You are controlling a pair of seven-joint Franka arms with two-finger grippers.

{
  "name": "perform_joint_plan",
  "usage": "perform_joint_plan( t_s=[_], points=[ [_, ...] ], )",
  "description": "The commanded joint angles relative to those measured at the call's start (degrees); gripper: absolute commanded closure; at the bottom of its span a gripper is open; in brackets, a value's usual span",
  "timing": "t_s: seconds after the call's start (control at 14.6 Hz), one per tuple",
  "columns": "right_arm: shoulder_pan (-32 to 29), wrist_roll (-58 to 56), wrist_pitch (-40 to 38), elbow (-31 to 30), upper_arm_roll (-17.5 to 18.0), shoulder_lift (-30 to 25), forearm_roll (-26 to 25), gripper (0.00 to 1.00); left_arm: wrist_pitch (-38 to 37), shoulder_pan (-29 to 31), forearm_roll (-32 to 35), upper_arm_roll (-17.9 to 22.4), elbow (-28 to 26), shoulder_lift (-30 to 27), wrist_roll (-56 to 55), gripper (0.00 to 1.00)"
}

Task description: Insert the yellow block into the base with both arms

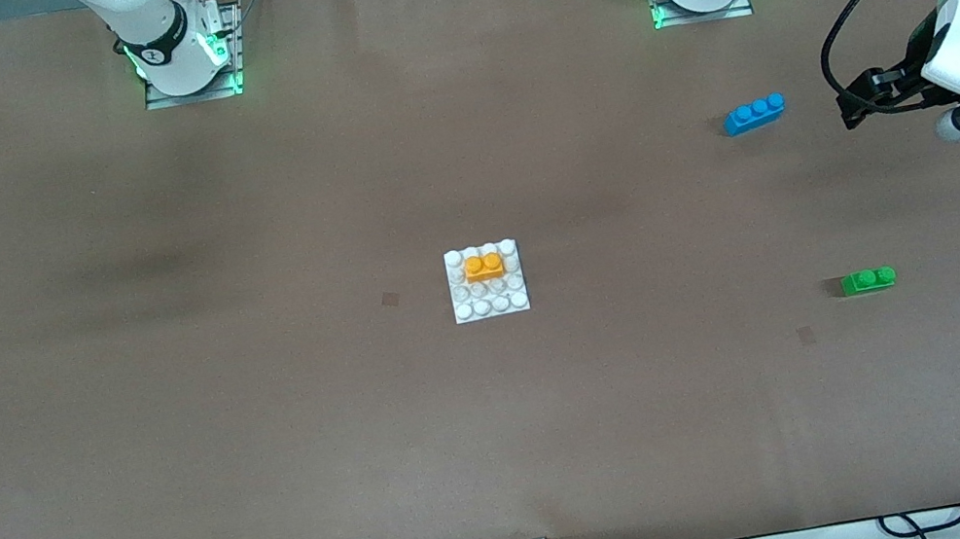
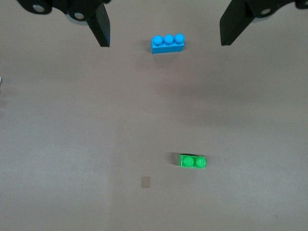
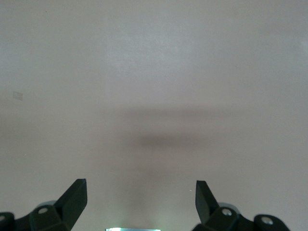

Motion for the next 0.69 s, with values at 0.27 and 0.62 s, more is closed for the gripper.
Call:
perform_joint_plan(
  t_s=[0.27, 0.62],
  points=[
    [-0.25, 0.43, 0.18, -0.76, 0.57, -0.65, -0.5, 0.0, 1.12, -0.99, -3.6, 2.31, -1.85, -1.35, 3.41, 0.0],
    [-0.43, 0.43, 0.0, -0.85, 0.57, -0.65, -0.5, 0.0, 1.03, -0.91, -3.6, 2.31, -1.77, -1.27, 3.5, 0.0]
  ],
)
